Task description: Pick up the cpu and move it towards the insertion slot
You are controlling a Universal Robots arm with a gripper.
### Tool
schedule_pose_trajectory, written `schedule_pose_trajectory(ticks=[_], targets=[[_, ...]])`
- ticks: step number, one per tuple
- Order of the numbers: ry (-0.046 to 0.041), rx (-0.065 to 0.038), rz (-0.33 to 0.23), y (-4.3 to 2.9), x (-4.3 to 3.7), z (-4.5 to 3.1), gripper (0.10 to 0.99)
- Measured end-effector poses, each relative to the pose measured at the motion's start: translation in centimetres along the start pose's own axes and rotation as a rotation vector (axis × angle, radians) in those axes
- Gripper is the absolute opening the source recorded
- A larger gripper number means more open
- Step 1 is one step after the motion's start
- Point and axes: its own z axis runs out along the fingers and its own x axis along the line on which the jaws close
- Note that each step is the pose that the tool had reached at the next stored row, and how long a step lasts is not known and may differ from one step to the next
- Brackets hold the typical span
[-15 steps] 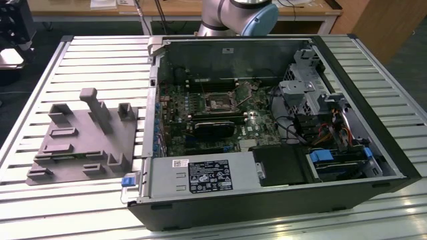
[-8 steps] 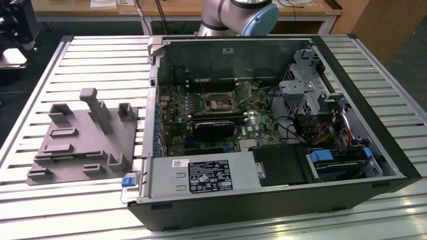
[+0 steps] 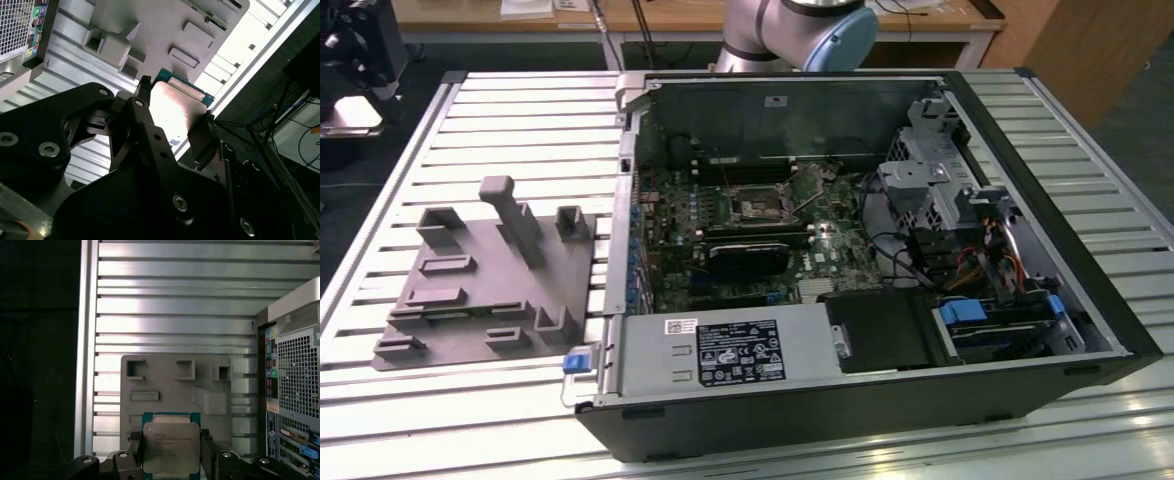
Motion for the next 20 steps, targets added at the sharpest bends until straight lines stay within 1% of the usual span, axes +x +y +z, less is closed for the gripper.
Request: schedule_pose_trajectory(ticks=[6,20], targets=[[0.0002,0.0,0.0,0.04,-0.61,0.0,0.545],[0.0,0.0,0.0,0.18,-2.65,0.01,0.545]])
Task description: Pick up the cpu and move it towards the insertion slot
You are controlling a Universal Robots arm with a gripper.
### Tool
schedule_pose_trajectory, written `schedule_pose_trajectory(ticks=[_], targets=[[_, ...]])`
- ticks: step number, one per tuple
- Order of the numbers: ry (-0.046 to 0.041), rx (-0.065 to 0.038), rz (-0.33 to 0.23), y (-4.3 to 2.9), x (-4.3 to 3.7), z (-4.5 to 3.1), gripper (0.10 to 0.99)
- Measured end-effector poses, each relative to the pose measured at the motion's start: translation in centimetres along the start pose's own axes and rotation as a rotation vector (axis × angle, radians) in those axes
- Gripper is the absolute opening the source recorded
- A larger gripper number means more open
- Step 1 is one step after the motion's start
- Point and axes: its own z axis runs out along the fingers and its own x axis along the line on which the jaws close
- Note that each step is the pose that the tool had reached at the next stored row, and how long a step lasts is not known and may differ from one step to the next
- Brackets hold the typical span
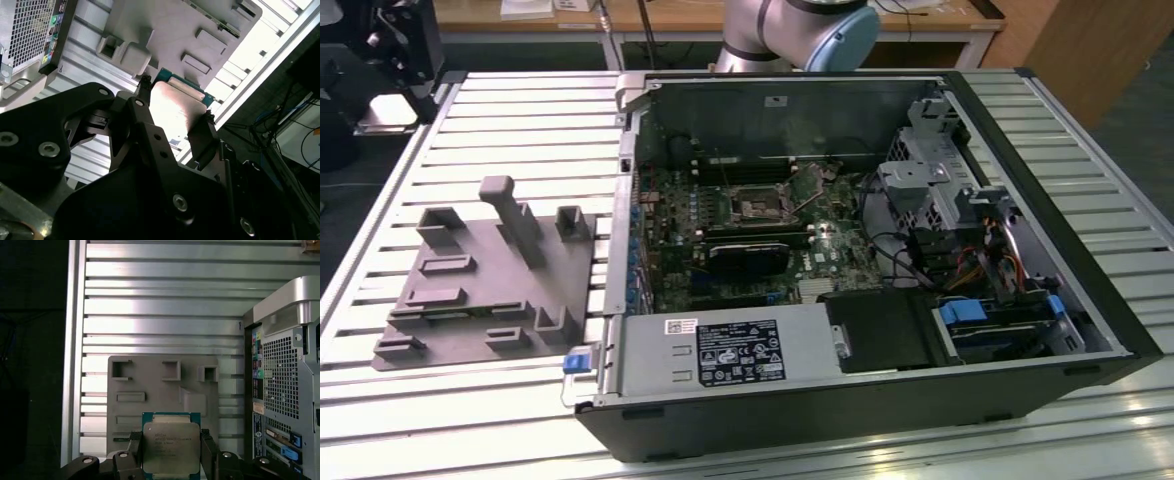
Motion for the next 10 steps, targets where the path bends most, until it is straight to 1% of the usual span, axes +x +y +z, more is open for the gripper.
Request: schedule_pose_trajectory(ticks=[10], targets=[[0.0001,0.0,0.0,0.11,-1.11,0.0,0.545]])
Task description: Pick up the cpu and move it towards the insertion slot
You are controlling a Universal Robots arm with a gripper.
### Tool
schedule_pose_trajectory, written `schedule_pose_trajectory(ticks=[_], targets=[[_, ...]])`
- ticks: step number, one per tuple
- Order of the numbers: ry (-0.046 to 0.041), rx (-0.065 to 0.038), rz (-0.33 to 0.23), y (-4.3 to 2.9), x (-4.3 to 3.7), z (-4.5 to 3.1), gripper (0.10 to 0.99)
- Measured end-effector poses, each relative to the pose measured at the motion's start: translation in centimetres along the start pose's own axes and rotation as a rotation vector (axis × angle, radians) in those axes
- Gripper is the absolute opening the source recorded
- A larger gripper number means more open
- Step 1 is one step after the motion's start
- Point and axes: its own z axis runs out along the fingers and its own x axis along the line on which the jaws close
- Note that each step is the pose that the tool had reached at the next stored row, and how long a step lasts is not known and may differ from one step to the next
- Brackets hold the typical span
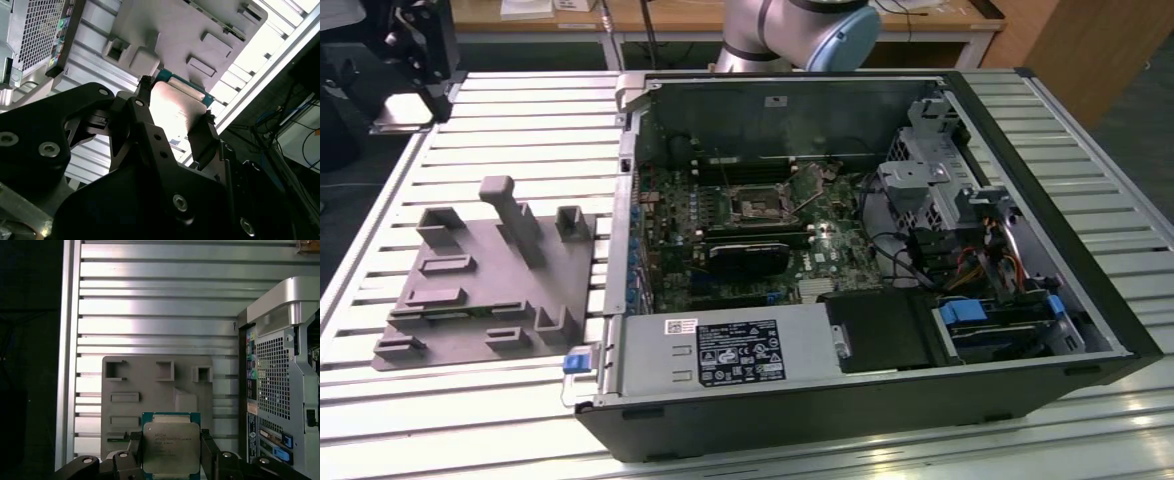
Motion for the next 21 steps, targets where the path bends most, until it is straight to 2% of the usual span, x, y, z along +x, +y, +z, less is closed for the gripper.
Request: schedule_pose_trajectory(ticks=[21], targets=[[-0.0001,0.0,0.0,0.21,-2.58,0.02,0.545]])
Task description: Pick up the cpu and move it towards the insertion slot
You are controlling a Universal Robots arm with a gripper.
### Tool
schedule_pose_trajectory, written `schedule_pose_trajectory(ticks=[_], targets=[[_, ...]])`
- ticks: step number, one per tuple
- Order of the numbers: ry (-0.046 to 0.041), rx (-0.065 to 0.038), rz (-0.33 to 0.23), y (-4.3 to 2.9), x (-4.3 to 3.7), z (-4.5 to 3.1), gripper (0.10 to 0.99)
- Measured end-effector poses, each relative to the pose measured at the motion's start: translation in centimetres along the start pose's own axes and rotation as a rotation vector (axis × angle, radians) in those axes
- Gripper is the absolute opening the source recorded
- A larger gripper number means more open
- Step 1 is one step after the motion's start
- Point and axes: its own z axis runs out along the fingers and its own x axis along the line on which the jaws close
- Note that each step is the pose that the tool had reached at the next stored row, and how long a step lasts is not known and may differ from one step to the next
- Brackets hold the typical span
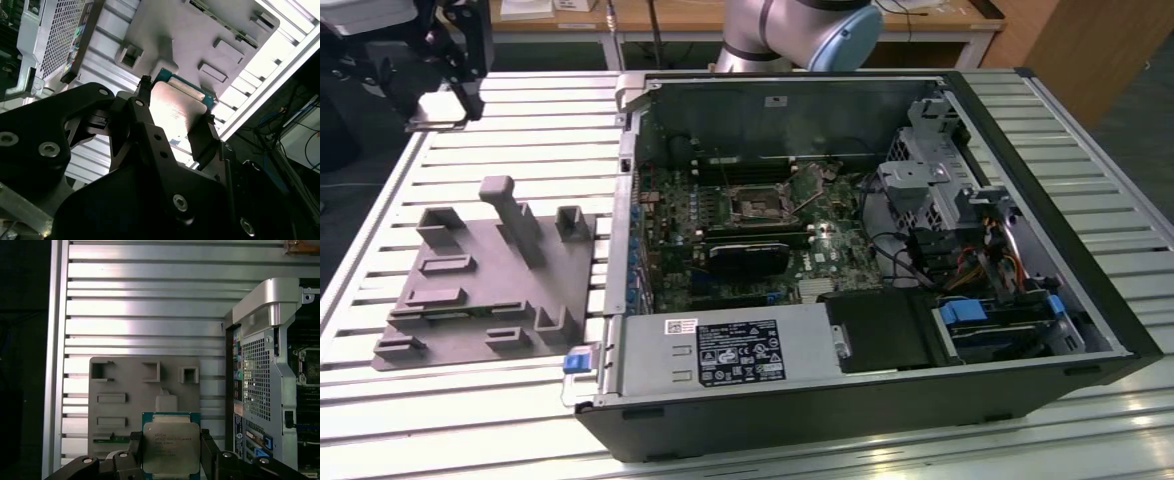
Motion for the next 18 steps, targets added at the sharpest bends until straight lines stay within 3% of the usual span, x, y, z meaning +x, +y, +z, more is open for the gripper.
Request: schedule_pose_trajectory(ticks=[18], targets=[[0.0,0.0,0.0,0.17,-2.37,0.01,0.545]])
